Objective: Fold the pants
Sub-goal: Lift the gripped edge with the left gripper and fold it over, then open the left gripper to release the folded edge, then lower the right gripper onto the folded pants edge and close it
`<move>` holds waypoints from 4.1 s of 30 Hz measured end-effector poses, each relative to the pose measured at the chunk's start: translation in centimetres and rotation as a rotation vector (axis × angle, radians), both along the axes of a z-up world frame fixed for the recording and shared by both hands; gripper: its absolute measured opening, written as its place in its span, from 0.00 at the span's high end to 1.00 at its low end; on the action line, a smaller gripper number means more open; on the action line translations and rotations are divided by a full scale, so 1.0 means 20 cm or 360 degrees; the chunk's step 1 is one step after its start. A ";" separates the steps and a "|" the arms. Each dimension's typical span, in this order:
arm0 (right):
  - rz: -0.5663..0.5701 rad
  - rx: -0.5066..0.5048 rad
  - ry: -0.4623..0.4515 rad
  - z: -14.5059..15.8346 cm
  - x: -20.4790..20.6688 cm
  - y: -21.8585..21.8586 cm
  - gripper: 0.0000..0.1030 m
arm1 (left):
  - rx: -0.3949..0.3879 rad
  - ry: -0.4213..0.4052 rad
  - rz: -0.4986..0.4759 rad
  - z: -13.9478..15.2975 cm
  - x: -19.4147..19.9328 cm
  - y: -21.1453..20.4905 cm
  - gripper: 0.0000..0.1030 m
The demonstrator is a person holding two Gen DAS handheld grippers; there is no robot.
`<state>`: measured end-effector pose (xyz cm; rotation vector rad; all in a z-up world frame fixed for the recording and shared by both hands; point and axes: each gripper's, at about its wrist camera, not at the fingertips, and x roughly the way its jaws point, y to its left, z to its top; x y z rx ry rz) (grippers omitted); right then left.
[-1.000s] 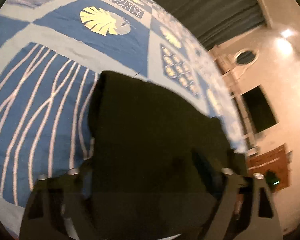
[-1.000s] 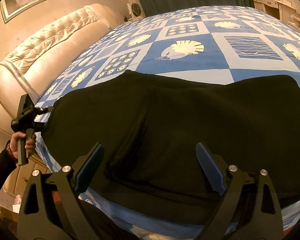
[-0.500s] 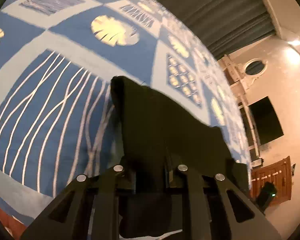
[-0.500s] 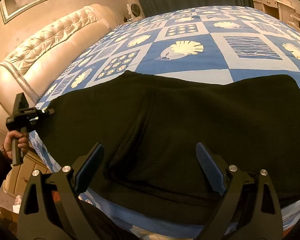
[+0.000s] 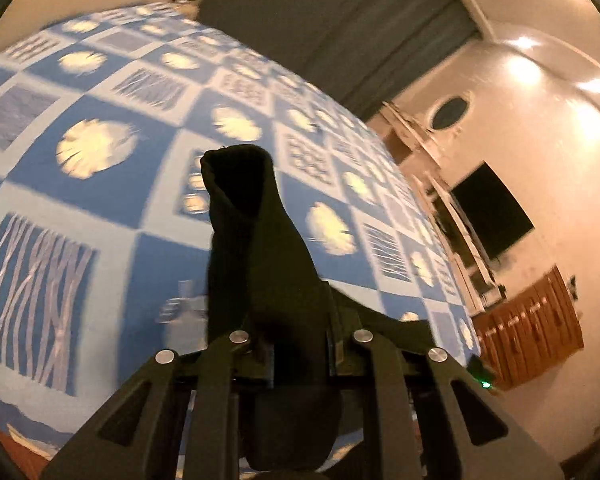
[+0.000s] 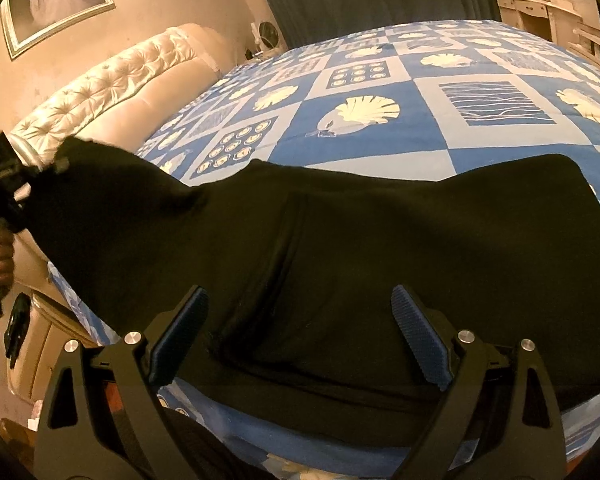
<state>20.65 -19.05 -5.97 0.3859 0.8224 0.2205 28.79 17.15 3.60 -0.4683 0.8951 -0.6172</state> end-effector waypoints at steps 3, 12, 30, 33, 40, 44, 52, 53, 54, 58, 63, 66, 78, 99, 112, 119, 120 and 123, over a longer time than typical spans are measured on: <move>-0.0034 0.0051 -0.0017 0.01 -0.02 -0.04 0.10 | 0.0026 -0.0047 -0.0105 0.10 -0.04 -0.21 0.83; -0.0131 0.0189 -0.0053 0.03 -0.12 -0.19 0.10 | 0.0112 -0.0064 -0.0368 0.14 -0.07 -0.79 0.83; 0.0049 0.0473 -0.0209 0.04 -0.15 -0.30 0.10 | 0.0179 0.0068 -0.0521 -0.04 -0.03 -1.23 0.83; 0.0216 0.0594 -0.0240 0.02 -0.06 -0.21 0.10 | 0.0172 0.0075 -0.0498 -0.03 -0.01 -1.20 0.83; 0.0503 0.0784 -0.0119 -0.05 0.12 -0.06 0.10 | 0.0161 0.0083 -0.0484 -0.02 0.03 -1.12 0.83; 0.0694 0.0878 -0.0015 -0.10 0.16 0.05 0.10 | 0.0130 0.0092 -0.0474 -0.02 0.06 -1.06 0.83; 0.0814 0.0840 -0.0051 0.00 0.03 0.07 0.10 | 0.0103 0.0093 -0.0467 -0.03 0.05 -1.02 0.83; 0.0787 0.0844 -0.0067 0.01 0.00 0.04 0.10 | 0.0102 0.0089 -0.0471 -0.03 0.04 -1.03 0.83; 0.0762 0.0844 -0.0087 0.03 -0.02 0.00 0.10 | 0.0099 0.0089 -0.0479 -0.02 0.04 -1.04 0.83; 0.0590 0.0749 -0.0134 0.08 -0.16 -0.19 0.08 | 0.0124 0.0056 -0.0541 -0.01 0.00 -1.14 0.83; 0.0341 0.0708 -0.0157 0.11 -0.26 -0.43 0.08 | 0.0146 0.0042 -0.0622 -0.03 -0.06 -1.31 0.83; 0.0199 0.0728 -0.0167 0.12 -0.27 -0.55 0.08 | 0.0209 0.0046 -0.0654 -0.10 -0.10 -1.43 0.80; -0.0059 0.0783 -0.0157 0.16 -0.33 -0.80 0.08 | 0.0181 -0.0005 -0.0511 -0.17 -0.25 -1.48 0.31; -0.0142 0.0567 0.0560 -0.11 0.16 -0.56 0.06 | 0.0355 0.0266 0.0359 -0.47 -0.05 -0.53 0.21; 0.0032 0.0481 0.0580 -0.11 0.23 -0.41 0.02 | 0.0404 0.0217 0.0264 -0.47 -0.08 -0.60 0.21; 0.0032 0.0405 0.0561 -0.11 0.21 -0.42 0.28 | 0.0416 0.0197 0.0268 -0.46 -0.08 -0.60 0.21; 0.0029 0.0398 0.0565 -0.11 0.22 -0.43 0.49 | 0.0418 0.0195 0.0267 -0.46 -0.08 -0.60 0.21; 0.0021 0.0437 0.0593 -0.15 0.21 -0.48 0.67 | 0.0424 0.0188 0.0263 -0.46 -0.08 -0.60 0.21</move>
